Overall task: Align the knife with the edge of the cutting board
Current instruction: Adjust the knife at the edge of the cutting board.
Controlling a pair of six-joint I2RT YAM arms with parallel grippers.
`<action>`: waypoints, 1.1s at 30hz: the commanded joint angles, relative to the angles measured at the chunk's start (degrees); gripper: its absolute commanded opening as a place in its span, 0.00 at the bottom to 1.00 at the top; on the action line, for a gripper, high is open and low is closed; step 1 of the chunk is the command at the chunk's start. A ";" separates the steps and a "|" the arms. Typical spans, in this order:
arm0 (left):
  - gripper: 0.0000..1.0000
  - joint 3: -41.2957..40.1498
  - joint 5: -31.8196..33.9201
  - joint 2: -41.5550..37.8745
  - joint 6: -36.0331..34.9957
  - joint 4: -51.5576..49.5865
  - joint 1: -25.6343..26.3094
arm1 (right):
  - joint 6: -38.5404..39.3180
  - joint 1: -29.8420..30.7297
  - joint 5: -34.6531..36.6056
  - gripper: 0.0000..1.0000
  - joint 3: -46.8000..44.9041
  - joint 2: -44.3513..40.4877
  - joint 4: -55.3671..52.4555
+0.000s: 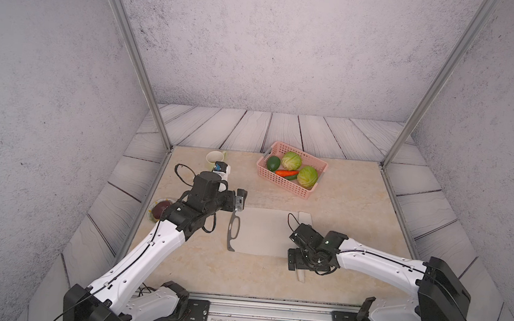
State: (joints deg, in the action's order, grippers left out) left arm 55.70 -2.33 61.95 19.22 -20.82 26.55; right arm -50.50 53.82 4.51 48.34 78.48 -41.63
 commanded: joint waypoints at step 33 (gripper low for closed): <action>0.98 5.08 9.06 3.68 0.60 -7.23 -2.92 | 20.44 -30.60 -10.74 0.99 15.22 -10.78 -9.06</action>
State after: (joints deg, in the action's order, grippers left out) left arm 59.13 4.80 65.41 18.79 -26.94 24.91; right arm -32.27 24.95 -3.51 62.41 67.61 -49.52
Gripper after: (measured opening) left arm 0.984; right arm 0.994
